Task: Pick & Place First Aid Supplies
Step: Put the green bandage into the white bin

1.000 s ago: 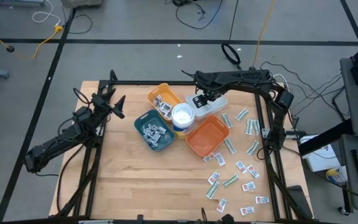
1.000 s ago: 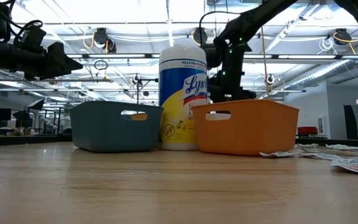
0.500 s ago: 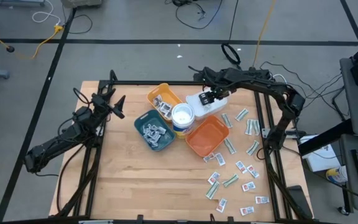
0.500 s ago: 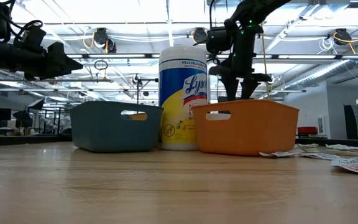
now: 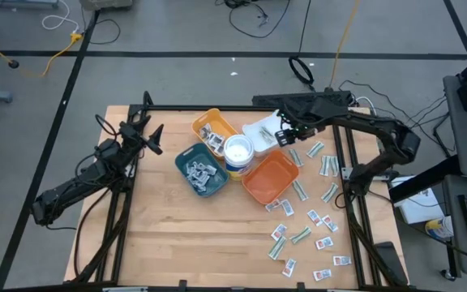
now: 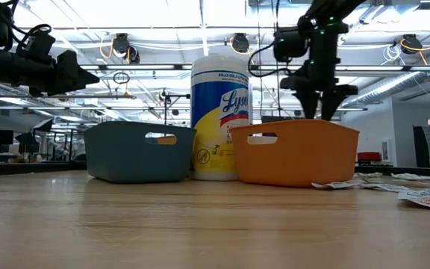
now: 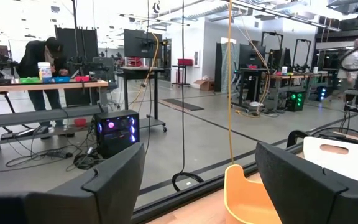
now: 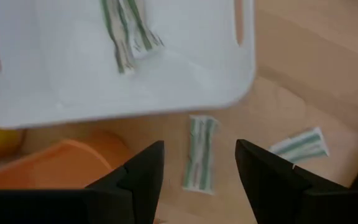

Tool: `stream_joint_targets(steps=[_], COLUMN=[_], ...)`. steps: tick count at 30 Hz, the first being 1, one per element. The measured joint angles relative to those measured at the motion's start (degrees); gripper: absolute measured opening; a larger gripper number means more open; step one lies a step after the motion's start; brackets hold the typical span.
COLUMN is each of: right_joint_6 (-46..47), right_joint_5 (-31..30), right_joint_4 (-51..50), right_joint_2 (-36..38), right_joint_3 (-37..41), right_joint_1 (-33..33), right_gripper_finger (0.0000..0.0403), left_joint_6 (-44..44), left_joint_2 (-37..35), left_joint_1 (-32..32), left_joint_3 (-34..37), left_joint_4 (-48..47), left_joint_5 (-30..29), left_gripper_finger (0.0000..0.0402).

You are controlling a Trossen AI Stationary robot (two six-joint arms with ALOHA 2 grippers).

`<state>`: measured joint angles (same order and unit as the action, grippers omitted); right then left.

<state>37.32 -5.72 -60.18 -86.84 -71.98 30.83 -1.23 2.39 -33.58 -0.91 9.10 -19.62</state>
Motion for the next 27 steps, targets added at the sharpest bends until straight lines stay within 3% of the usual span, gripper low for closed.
stream_joint_targets(steps=[8,27], right_joint_6=[0.54,4.04], right_joint_5=[-0.19,1.63], right_joint_4=[3.08,18.3], right_joint_2=[4.84,4.89], right_joint_3=[6.72,24.92], right_joint_1=[0.21,-2.82], right_gripper_finger=[0.0192,0.0192], left_joint_6=[0.0,0.0], left_joint_2=[0.0,0.0], left_joint_1=[0.0,0.01], left_joint_3=[0.0,0.0], left_joint_4=[0.0,0.02], left_joint_5=[0.0,0.0], left_gripper_finger=[0.0308,0.0308])
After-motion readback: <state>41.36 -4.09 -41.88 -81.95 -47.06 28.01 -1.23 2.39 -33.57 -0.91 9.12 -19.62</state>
